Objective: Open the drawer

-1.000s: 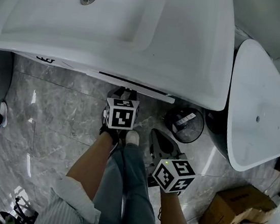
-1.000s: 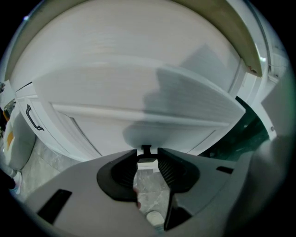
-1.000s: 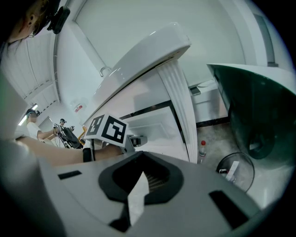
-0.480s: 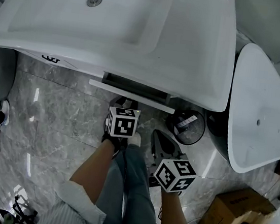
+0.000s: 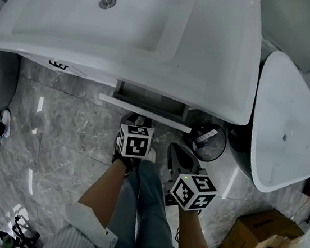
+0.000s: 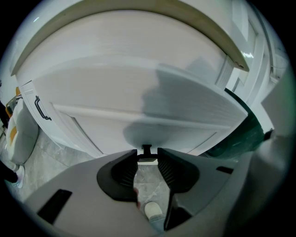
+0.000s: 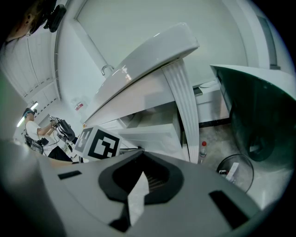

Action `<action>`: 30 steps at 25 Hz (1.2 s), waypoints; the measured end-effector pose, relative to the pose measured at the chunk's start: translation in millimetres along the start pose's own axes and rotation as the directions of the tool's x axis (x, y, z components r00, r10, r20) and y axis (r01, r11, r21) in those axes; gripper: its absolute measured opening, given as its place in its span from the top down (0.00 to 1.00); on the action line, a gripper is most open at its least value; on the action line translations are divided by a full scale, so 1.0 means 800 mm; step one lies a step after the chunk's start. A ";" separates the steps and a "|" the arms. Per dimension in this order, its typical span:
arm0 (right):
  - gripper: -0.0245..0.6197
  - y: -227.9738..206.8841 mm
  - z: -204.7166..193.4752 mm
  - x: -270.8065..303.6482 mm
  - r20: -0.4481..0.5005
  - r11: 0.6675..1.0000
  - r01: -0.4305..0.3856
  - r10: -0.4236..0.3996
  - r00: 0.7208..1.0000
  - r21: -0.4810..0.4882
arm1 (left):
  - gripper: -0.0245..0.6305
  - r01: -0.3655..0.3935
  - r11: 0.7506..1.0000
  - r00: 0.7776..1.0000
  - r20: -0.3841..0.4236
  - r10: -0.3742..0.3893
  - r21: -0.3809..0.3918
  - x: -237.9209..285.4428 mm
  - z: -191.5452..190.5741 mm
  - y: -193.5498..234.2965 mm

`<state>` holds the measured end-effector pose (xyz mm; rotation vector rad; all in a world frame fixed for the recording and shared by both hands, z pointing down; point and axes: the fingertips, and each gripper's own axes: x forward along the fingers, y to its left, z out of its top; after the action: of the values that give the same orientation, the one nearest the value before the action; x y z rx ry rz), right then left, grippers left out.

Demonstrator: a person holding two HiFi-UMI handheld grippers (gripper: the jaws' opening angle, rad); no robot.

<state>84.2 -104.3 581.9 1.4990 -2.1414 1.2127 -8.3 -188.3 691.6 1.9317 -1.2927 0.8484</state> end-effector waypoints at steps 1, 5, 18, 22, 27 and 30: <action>0.95 0.000 -0.001 0.000 -0.003 1.000 0.000 0.000 1.000 -0.001 | 0.74 0.000 1.000 1.000 -0.001 0.000 -0.002 -0.001 -0.001 0.000; 0.95 0.002 -0.007 0.001 -0.014 1.000 0.001 -0.001 1.000 -0.001 | 0.74 -0.001 1.000 1.000 -0.005 0.001 -0.003 -0.006 -0.010 -0.001; 0.95 0.016 -0.021 0.001 -0.035 1.000 -0.002 0.002 0.999 0.000 | 0.74 -0.009 0.996 1.000 -0.029 0.007 -0.093 -0.025 -0.051 0.004; 0.95 0.020 -0.023 0.000 -0.035 1.000 -0.002 0.002 0.999 0.000 | 0.74 -0.010 0.995 0.999 -0.031 0.007 -0.098 -0.029 -0.058 0.006; 0.95 0.022 -0.026 -0.003 -0.033 1.000 0.002 -0.002 0.999 0.003 | 0.75 -0.011 0.993 0.999 -0.031 0.008 -0.120 -0.036 -0.069 0.004; 0.95 0.024 -0.029 -0.004 -0.034 1.000 0.002 -0.002 0.999 0.005 | 0.76 -0.013 0.992 0.999 -0.042 0.008 -0.129 -0.034 -0.076 0.005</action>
<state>63.5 -82.9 585.3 1.4716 -2.1160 1.2347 -29.8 -126.8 705.4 1.7990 -1.3019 0.7856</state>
